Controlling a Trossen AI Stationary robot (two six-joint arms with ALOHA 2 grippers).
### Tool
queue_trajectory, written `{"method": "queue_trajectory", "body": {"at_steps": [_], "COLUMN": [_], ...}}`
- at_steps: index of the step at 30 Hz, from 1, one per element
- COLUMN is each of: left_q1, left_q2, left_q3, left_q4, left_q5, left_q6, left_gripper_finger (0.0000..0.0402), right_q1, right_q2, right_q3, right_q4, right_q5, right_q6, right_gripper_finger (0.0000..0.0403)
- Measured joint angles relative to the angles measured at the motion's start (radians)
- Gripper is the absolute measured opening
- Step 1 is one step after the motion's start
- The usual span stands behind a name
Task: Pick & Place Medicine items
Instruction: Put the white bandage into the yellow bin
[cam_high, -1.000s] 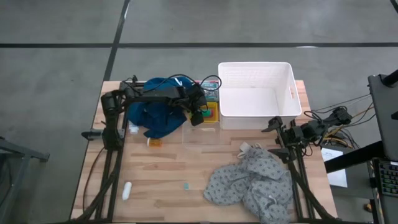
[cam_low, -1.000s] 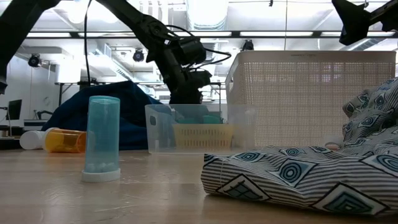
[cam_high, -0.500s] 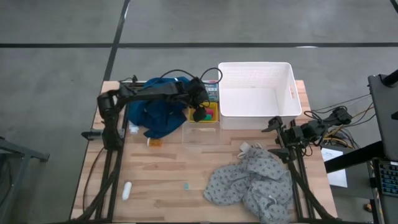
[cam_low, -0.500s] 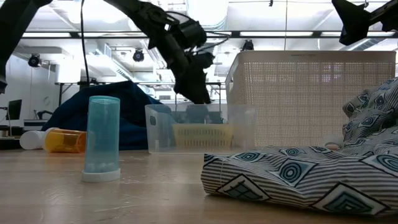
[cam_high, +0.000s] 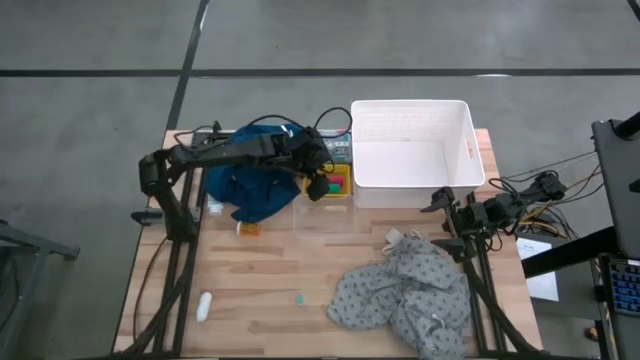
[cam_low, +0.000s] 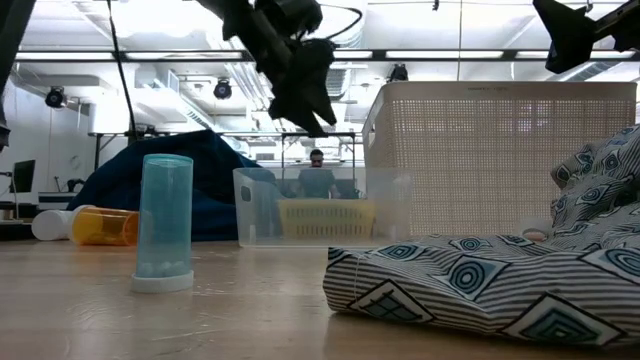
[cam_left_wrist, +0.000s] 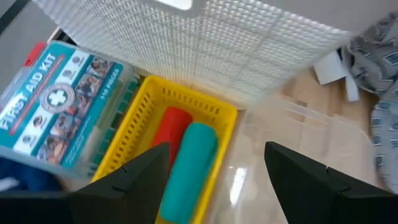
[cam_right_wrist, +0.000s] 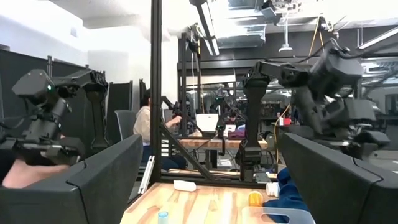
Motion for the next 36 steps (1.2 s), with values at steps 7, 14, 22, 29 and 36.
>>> {"method": "queue_trajectory", "body": {"at_steps": [7, 14, 22, 29, 36], "left_q1": [-0.057, -0.133, -0.229, -0.318, -0.375], "left_q2": [-0.045, -0.067, -0.081, -0.105, -0.108], "left_q3": [0.000, -0.001, -0.002, -0.003, -0.004], "left_q4": [-0.146, -0.342, -0.468, -0.490, -0.572], "left_q5": [-0.046, -0.178, -0.228, -0.354, -0.372], "left_q6": [-0.146, -0.352, -0.522, -0.648, -0.798], "left_gripper_finger": [0.0267, 0.0267, 0.0266, 0.0264, 0.0263], "right_q1": [0.000, 0.000, 0.000, 0.000, 0.000], "right_q2": [0.000, 0.000, 0.001, 0.001, 0.001], "right_q3": [0.000, 0.000, 0.000, 0.000, 0.000], "right_q4": [-0.014, -0.014, -0.014, -0.014, -0.014], "right_q5": [0.000, -0.001, 0.000, -0.001, -0.001], "right_q6": [0.000, 0.000, 0.000, 0.000, 0.000], "right_gripper_finger": [0.0380, 0.0380, 0.0380, 0.0380, 0.0380]}}
